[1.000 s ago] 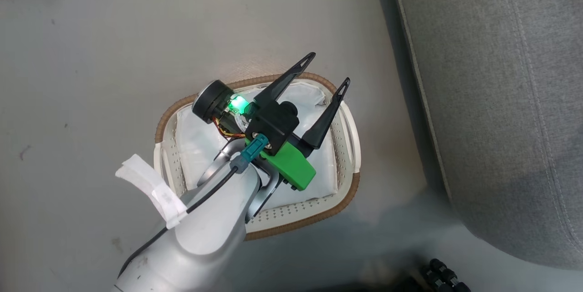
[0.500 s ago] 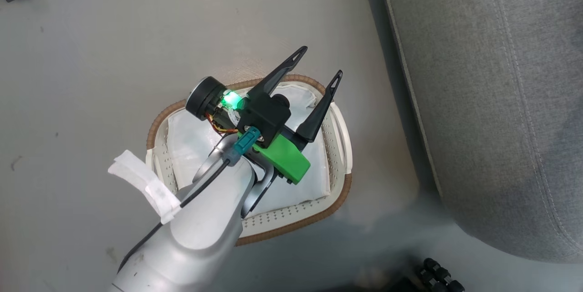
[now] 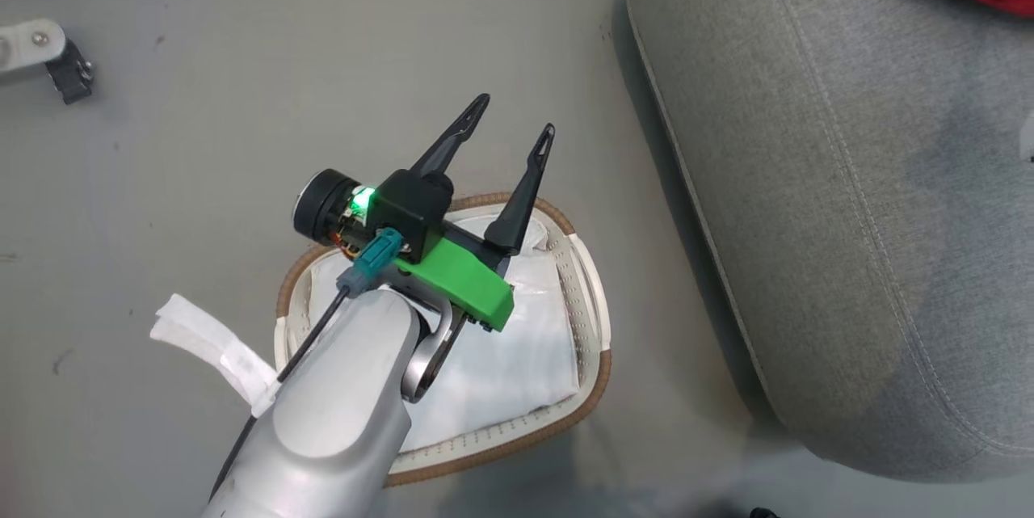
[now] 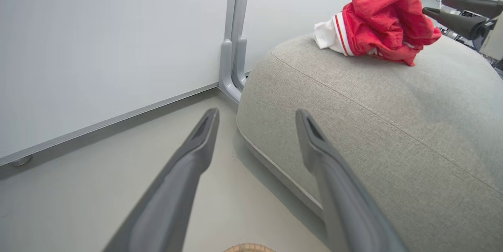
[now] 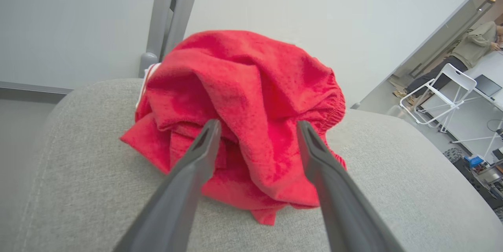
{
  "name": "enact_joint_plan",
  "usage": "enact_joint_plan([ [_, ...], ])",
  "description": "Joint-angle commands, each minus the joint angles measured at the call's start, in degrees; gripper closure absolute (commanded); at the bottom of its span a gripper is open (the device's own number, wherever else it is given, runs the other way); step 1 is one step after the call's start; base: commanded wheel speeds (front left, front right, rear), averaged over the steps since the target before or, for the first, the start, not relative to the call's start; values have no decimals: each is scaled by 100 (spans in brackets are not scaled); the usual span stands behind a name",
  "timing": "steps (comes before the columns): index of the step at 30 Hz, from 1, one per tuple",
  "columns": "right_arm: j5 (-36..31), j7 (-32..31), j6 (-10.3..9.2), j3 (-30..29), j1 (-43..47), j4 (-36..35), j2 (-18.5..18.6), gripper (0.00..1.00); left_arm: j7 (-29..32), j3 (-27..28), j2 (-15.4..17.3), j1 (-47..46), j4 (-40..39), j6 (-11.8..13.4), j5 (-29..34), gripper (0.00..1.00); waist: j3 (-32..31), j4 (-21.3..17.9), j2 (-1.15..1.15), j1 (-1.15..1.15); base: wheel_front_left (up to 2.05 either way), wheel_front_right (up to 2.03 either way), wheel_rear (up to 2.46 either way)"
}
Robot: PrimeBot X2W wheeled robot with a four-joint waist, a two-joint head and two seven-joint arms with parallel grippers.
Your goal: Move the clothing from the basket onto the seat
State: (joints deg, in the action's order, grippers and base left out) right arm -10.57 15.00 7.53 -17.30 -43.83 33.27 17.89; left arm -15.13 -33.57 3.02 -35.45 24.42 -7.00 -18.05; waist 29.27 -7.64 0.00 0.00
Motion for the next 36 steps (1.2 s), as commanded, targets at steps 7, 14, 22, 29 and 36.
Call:
enact_joint_plan([
  [7, 183, 26, -8, 407, 196, -149, -29, 0, -1, 528, -10, 564, -171, 209, -297, 0, -1081, 350, 0, 0, 0, 0, 0],
  [14, 372, 21, -8, 719, 478, -352, -350, 0, -1, 1076, -6, 1068, -299, 397, -273, 0, -1559, 778, 0, 0, 0, 0, 0],
  [22, 714, 20, -8, 982, 1098, -802, -1006, 0, 0, 2029, -7, 1796, -556, 420, -59, 0, -1903, 1142, 0, 0, 0, 0, 0],
  [29, 854, 20, -8, 1157, 1937, -1309, -1417, 0, 0, 2656, -9, 2426, -768, 324, 16, 0, -2170, 1306, 0, 0, 0, 0, 0],
  [36, 1380, 20, -8, 1419, 2789, -1658, -1485, 0, 0, 2816, -9, 3035, -839, 247, -90, 0, -2395, 1334, 0, 0, 0, 0, 0],
])
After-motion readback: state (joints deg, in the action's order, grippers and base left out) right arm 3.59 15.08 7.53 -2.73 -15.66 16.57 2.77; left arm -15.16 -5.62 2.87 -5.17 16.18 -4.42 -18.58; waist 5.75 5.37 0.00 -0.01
